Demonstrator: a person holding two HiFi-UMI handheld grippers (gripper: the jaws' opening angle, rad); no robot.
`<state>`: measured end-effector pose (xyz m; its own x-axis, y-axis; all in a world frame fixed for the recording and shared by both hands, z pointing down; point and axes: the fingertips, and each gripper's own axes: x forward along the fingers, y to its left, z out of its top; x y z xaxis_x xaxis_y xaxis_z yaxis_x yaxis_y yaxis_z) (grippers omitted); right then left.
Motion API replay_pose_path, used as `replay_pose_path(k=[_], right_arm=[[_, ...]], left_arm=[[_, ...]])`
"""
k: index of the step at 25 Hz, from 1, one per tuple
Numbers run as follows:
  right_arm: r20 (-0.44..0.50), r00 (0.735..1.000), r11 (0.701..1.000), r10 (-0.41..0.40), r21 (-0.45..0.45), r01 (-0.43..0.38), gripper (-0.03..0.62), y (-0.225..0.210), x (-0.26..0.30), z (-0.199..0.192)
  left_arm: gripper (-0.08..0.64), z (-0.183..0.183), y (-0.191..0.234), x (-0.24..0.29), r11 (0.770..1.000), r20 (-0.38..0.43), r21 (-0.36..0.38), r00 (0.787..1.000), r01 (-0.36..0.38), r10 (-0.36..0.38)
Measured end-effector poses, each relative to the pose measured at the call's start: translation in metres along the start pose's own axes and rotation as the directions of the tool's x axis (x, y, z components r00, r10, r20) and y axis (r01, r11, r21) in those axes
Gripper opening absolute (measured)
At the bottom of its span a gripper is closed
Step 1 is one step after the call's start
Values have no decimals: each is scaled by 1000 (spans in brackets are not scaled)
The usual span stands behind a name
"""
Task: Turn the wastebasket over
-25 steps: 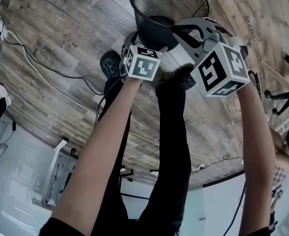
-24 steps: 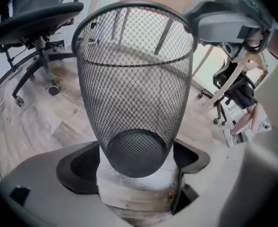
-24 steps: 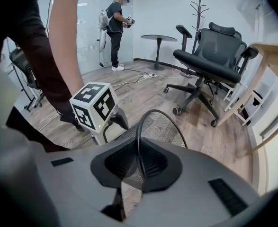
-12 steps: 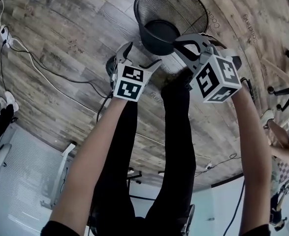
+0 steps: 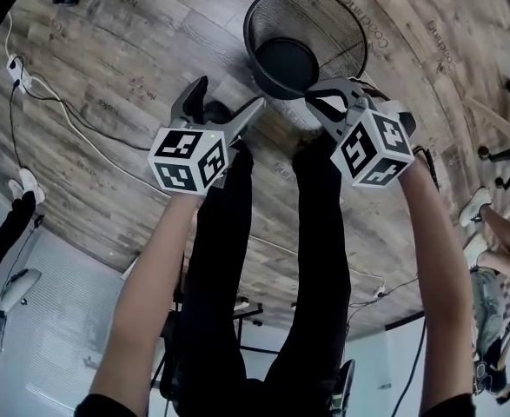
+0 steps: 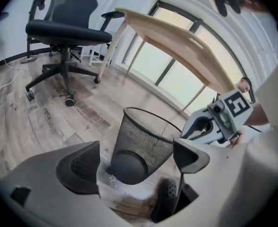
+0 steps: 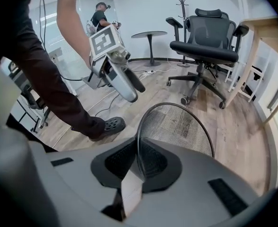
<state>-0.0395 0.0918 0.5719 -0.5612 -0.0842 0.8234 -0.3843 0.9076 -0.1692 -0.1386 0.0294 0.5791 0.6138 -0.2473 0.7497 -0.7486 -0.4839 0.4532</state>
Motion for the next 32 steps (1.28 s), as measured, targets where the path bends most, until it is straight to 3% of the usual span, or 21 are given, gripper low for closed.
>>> replay_pose_path(k=[6,10,16,19,20,25,28,32], right_arm=[[-21,999,1000,24,-16,-24,55,23,8,-4],[-30,999,999,45,-16,-46,55,39,13,-9],[-29,997,998,67,-17,-68,54,56,20,-11],[-31,997,997,69,-26,-70,54,62,25,-12],[-33,997,997,69,-29,-70,54,65,26,-13],[-50,997,997,57,-52,-59,54,76,31,-21],[-55,997,996,61,-54,-64,54,81,33,-24],[-70,997,996,41,-76,-47,54,79,36,-29]], left_arm=[[505,18,-7,7,988,46,-144,997,62,-56],[505,14,-2,16,971,74,-232,996,62,-46],[496,-7,-3,31,934,30,-346,996,91,-86],[337,-14,-4,32,919,26,-380,995,102,-100],[334,-17,-4,32,918,23,-384,995,100,-99],[143,-28,-1,32,918,-6,-392,998,61,-69],[91,-34,3,32,924,-31,-381,998,36,-51],[84,-35,4,38,931,-49,-363,997,30,-51]])
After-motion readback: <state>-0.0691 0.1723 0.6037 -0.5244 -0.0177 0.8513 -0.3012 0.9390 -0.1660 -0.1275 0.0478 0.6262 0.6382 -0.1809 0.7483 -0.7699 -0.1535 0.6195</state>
